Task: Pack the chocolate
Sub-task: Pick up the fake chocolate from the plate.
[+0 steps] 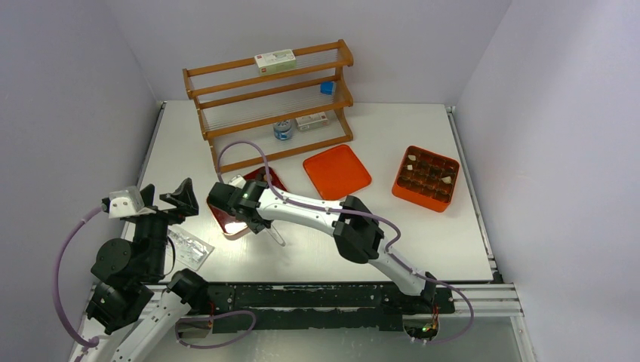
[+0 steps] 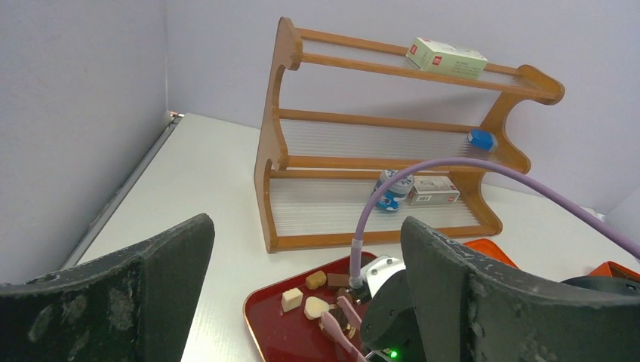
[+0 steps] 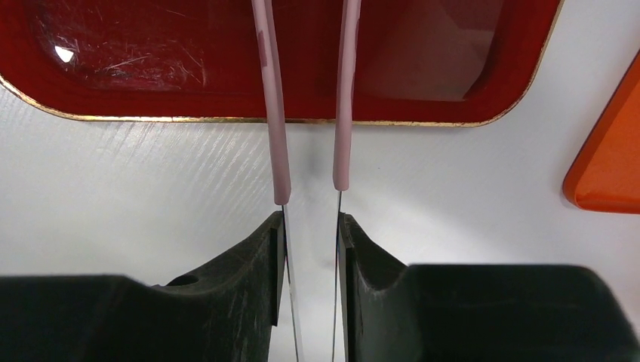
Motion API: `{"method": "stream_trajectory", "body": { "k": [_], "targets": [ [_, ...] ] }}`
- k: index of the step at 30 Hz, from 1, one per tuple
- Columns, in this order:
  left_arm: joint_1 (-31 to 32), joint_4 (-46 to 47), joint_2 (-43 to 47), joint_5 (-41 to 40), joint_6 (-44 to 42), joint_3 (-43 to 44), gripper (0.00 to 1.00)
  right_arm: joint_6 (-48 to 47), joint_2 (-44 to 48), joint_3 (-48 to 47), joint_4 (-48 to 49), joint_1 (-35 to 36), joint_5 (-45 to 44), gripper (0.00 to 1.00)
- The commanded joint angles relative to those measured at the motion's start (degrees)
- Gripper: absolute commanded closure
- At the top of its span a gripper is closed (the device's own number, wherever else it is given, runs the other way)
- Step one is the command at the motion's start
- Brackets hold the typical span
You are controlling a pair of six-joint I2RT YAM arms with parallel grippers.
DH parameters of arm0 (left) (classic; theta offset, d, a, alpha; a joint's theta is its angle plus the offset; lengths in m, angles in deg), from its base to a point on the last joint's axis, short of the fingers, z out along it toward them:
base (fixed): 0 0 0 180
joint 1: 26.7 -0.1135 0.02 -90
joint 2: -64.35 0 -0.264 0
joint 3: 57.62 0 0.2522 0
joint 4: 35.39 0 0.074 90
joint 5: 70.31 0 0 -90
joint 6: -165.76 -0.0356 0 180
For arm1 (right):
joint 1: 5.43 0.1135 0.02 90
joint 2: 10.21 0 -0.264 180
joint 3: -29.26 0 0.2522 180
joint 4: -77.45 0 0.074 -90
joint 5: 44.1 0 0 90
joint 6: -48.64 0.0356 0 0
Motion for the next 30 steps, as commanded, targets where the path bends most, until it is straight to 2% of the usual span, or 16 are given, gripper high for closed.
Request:
{"method": "stream_trajectory", "body": {
  "k": [1,21,30],
  "targets": [
    [-0.63,1.63,0.63,-0.08,-0.34,-0.11,0.02,-0.85,2.62,-1.10,-0.08,0.26,-1.29,0.73],
    [-0.63,1.61,0.22,0.08,-0.34,-0.28,0.02,0.26,9.92,7.03,1.96,-0.01,-1.11,0.74],
    [-0.63,1.50,-1.07,0.71,-0.54,-0.31,0.02,1.23,15.21,11.44,1.50,-3.12,-2.28,0.74]
  ]
}}
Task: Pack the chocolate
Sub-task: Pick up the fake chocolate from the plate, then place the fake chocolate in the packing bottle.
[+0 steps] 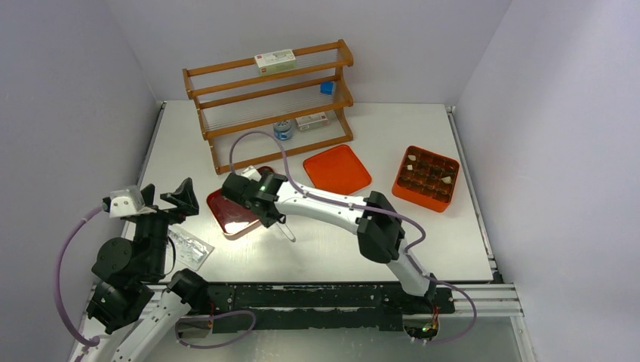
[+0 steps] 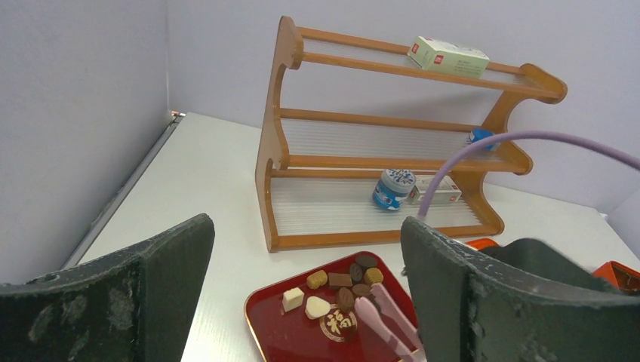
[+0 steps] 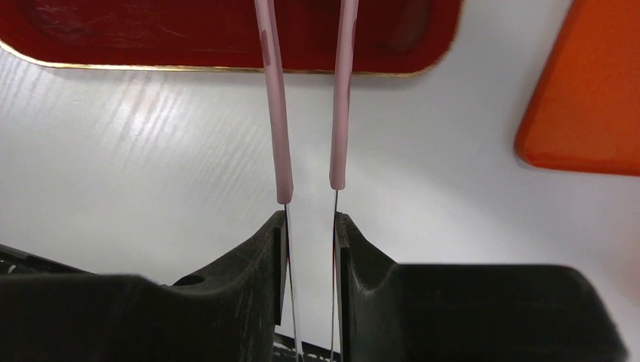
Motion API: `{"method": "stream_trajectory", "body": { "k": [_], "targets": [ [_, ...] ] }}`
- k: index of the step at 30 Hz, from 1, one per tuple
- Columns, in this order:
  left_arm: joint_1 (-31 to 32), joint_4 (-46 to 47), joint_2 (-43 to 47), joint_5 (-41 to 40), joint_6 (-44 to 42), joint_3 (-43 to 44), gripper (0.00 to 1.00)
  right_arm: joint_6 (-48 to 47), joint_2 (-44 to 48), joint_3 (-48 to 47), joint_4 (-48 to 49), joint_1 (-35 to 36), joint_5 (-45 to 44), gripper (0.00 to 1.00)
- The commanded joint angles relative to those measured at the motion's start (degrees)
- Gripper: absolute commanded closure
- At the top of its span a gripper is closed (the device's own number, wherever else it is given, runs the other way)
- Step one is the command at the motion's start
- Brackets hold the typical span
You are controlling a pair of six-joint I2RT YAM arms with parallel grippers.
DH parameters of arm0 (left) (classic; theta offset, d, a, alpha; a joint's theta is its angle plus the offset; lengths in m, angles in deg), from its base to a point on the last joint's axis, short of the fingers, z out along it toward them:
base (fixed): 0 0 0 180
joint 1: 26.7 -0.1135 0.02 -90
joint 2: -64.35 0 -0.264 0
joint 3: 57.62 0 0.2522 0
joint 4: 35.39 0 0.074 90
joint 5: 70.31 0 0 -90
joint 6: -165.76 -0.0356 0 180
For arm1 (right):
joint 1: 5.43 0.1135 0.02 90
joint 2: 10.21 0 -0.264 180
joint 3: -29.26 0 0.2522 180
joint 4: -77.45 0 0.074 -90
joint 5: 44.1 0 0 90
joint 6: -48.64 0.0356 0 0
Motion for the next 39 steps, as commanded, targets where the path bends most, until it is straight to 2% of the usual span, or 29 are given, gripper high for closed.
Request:
{"method": "stream_trajectory", "body": {
  "k": [1,13,27,35,39],
  "targets": [
    [-0.46,1.45,-1.12,0.80,-0.52,-0.29,0.02,1.21,5.74,2.53,-0.29,-2.43,-2.39,0.75],
    [-0.43,2.42,-2.87,3.64,-1.14,-1.22,0.02,1.77,18.78,14.43,0.59,-11.86,-2.26,0.75],
    [-0.43,-0.78,-12.86,10.97,0.29,1.30,0.02,-0.34,33.68,27.74,-0.50,-32.07,-1.66,0.74],
    [-0.43,0.21,-12.25,11.96,0.22,0.59,0.02,-2.57,39.21,33.76,0.72,-45.00,3.17,0.74],
    [-0.44,0.38,-11.96,12.13,0.28,0.51,0.02,-3.47,39.95,35.18,0.10,-48.53,4.43,0.74]
  ]
}}
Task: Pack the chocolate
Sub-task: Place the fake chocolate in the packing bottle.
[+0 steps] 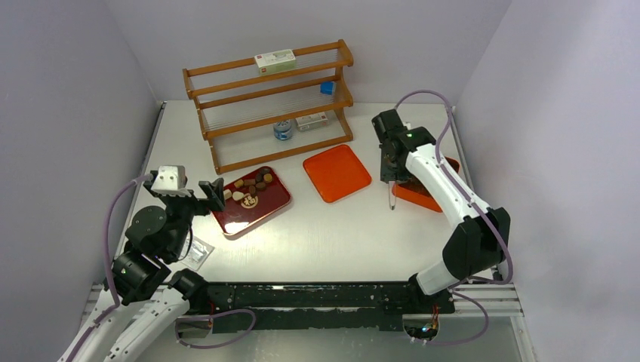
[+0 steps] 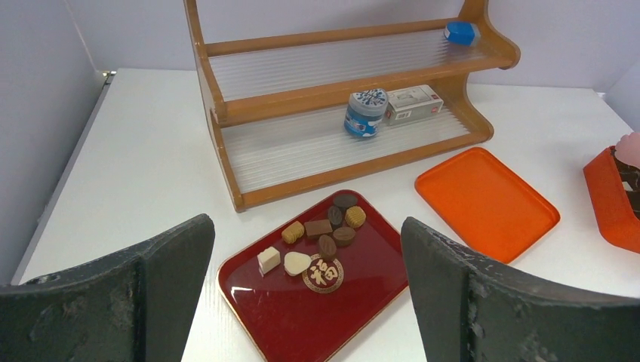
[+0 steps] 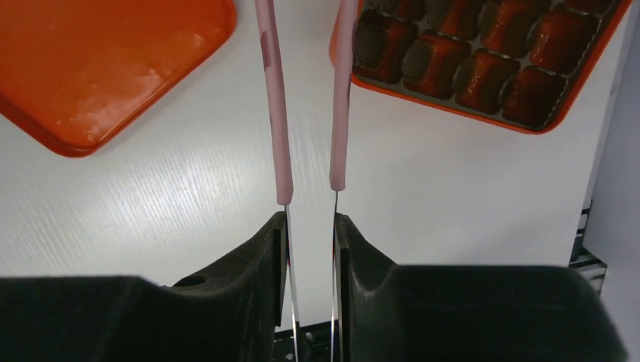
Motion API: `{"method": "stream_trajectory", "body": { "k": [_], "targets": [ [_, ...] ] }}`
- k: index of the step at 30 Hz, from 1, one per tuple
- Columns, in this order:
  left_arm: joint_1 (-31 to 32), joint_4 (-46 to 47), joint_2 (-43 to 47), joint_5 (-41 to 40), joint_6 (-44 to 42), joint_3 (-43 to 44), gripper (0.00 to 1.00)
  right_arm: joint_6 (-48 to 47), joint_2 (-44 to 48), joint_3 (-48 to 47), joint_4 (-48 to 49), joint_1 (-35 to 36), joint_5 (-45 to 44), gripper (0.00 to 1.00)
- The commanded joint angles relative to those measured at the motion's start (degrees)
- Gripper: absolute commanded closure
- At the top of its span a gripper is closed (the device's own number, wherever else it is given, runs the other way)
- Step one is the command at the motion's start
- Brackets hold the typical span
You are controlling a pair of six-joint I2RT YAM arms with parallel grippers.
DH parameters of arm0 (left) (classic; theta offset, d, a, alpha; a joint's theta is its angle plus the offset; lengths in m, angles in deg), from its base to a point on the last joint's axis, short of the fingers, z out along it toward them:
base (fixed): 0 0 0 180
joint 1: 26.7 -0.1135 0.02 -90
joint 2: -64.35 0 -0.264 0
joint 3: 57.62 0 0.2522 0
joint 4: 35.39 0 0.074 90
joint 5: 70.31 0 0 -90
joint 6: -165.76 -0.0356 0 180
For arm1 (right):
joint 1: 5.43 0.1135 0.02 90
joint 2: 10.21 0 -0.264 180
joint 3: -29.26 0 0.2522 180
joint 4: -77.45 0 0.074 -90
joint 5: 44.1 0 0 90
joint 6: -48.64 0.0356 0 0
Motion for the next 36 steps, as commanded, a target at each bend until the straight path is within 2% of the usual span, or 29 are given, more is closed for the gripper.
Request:
{"method": "stream_trajectory", "body": {
  "k": [1,3,7,15,36],
  "targets": [
    [-0.41,0.94,0.50,1.62,0.32,0.83,0.02,-2.30,2.54,1.78,0.93,-3.47,3.85,0.74],
    [-0.42,0.67,0.25,1.97,0.34,1.03,0.02,-2.78,2.88,2.41,0.95,-5.64,5.47,0.74],
    [-0.41,0.36,0.55,1.96,0.40,1.24,0.02,-2.62,1.47,2.73,-2.30,-7.54,3.31,0.74],
    [-0.16,1.11,1.06,2.16,-0.10,0.71,0.02,-3.27,1.10,4.57,0.10,-10.72,4.19,0.73],
    [0.24,1.27,1.37,1.65,-0.19,0.47,0.02,-2.22,0.24,10.63,1.42,-11.07,2.46,0.67]
  ]
}}
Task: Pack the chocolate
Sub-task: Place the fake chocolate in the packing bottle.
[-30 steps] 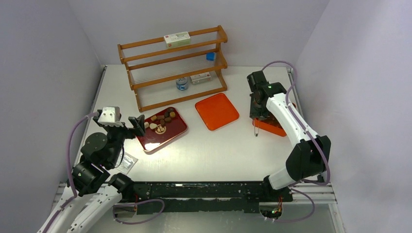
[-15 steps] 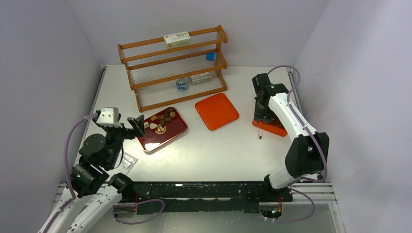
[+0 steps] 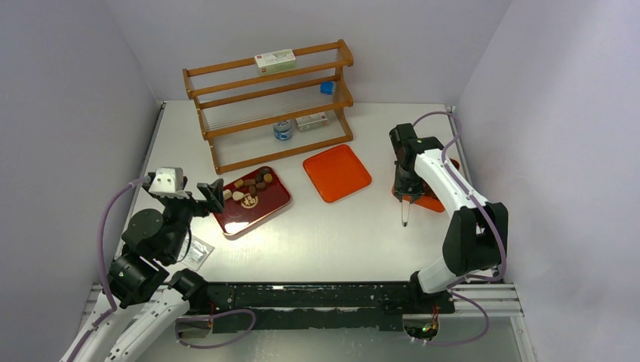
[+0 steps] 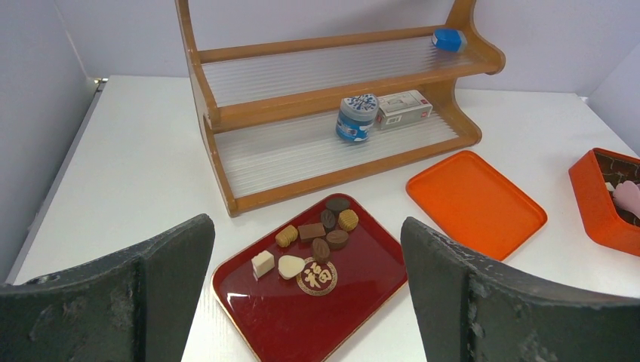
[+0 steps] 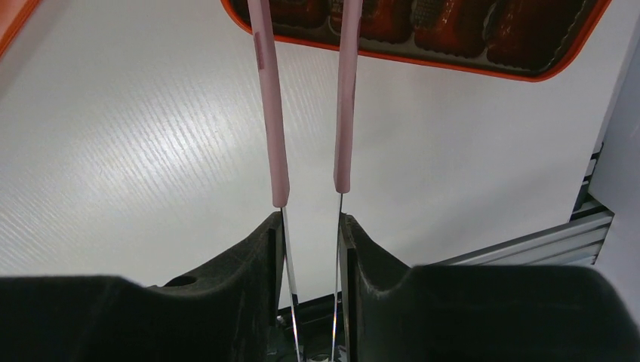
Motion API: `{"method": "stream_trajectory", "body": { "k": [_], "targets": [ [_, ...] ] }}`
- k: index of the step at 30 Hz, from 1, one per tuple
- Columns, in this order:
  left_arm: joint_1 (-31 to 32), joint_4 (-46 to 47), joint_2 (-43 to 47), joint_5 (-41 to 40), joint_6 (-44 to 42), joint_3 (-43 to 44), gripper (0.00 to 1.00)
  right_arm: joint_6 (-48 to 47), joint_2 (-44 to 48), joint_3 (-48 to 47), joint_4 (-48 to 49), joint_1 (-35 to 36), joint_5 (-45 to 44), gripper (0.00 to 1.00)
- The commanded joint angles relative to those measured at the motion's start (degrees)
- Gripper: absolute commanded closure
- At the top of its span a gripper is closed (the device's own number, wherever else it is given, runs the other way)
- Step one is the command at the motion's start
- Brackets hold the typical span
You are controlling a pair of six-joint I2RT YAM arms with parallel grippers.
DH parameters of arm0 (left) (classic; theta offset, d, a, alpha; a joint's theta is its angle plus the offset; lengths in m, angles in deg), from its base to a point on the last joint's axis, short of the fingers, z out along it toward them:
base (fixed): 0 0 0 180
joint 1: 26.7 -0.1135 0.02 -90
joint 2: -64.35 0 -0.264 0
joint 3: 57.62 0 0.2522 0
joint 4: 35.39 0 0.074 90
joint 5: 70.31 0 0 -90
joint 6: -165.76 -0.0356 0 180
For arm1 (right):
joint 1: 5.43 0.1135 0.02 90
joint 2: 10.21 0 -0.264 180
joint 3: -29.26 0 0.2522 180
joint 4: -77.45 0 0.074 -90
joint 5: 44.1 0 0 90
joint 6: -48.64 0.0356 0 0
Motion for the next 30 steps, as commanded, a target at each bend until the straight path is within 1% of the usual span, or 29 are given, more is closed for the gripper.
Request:
{"method": "stream_trajectory", "body": {
  "k": [1,9,15,18,23,25,28,30],
  "targets": [
    [0.26,1.06,-0.29,0.40,-0.18,0.56,0.02,0.14,0.72,0.47,1.03,-0.45,-1.42,0.67],
    [0.27,1.06,-0.61,0.11,-0.18,0.53,0.02,-1.41,1.80,-2.90,1.39,-0.49,-1.73,0.62],
    [0.27,1.06,-1.75,0.17,-0.37,0.48,0.02,-1.45,2.25,-5.93,0.45,-0.41,-2.27,0.62],
    [0.27,1.11,-2.74,0.62,-0.42,0.42,0.02,-2.18,3.28,-7.65,0.28,-0.30,-0.38,0.63],
    [0.27,-0.21,-6.44,2.10,0.11,1.45,0.02,-4.73,7.76,-8.35,3.15,0.35,9.11,0.65],
    [0.27,-1.49,-9.06,2.54,2.12,2.16,0.02,-5.97,9.74,-8.03,5.09,1.16,13.31,0.65],
    [0.27,-5.21,-13.99,6.14,6.01,4.95,0.02,-7.62,13.12,-5.77,9.94,3.09,20.46,0.64],
    [0.27,-5.69,-16.92,9.43,8.63,6.36,0.02,-7.58,15.33,-4.10,12.76,5.31,23.23,0.64]
  ]
}}
